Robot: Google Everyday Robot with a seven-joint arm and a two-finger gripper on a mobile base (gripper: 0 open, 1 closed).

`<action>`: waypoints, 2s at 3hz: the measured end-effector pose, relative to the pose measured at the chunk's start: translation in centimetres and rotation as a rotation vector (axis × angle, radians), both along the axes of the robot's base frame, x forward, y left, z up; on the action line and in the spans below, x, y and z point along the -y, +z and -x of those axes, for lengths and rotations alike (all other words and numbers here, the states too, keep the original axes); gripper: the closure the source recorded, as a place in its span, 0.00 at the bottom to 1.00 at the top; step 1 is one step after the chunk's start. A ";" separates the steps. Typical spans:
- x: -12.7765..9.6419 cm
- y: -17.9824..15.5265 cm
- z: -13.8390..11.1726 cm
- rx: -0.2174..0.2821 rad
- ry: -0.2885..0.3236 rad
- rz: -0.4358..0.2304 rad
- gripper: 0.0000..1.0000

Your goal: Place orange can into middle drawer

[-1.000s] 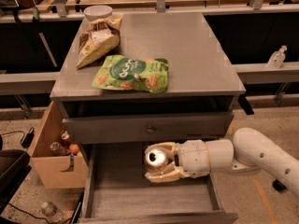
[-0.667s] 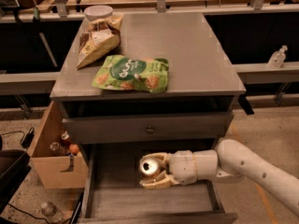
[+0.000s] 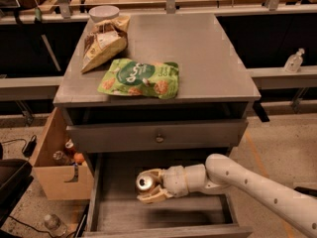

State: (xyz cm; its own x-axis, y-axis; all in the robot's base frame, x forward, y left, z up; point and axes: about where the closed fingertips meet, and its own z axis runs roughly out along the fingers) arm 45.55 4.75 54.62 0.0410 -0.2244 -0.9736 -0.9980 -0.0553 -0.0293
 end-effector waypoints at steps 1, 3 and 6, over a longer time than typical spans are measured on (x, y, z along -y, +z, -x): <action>-1.5 -3.5 -1.3 -0.004 0.010 -0.029 1.00; -3.8 -9.6 -1.5 -0.043 0.036 -0.167 1.00; -5.3 -12.0 -0.8 -0.077 0.068 -0.156 0.59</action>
Offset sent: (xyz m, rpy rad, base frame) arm 0.0214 0.0321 -0.1116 0.2527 0.0442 0.0052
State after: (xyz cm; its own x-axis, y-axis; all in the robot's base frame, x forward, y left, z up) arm 46.37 10.05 42.61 -0.0251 -0.0696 -0.9973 -0.9918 -0.1230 0.0336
